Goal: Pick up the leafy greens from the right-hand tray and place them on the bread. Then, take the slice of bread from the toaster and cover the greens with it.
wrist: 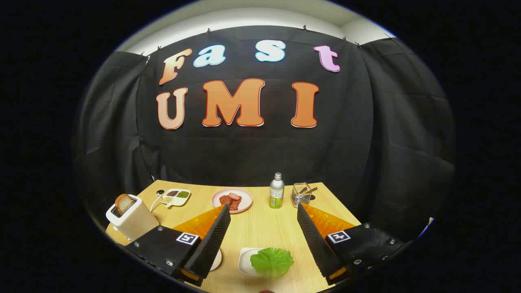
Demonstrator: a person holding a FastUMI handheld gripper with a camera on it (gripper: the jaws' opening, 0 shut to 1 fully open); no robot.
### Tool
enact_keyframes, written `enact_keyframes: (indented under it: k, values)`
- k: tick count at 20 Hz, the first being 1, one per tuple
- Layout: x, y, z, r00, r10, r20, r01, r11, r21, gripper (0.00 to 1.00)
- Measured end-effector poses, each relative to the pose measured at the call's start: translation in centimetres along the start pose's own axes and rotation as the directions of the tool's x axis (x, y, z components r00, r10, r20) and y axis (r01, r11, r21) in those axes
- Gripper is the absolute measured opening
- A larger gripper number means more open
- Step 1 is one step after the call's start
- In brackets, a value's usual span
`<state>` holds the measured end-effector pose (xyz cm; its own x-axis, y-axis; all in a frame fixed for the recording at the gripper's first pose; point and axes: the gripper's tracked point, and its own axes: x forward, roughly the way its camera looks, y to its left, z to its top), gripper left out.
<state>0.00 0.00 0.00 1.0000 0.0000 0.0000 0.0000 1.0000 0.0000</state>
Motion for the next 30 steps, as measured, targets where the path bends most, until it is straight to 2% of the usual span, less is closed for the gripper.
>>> enact_keyframes:
  k: [11, 17, 22, 30]
  values:
    - [0.5, 0.8, -2.0, 0.996, 0.002, -0.09, -0.005, 0.999, -0.036, 0.99]
    - [2.5, 1.1, -5.9, 0.966, 0.001, -0.257, -0.025, 0.996, -0.088, 0.99]
    - [4.1, 0.9, -10.6, 0.901, -0.005, -0.433, -0.046, 0.993, -0.108, 0.99]
    - [6.0, 0.6, -19.1, 0.73, -0.016, -0.683, -0.075, 0.992, -0.104, 0.99]
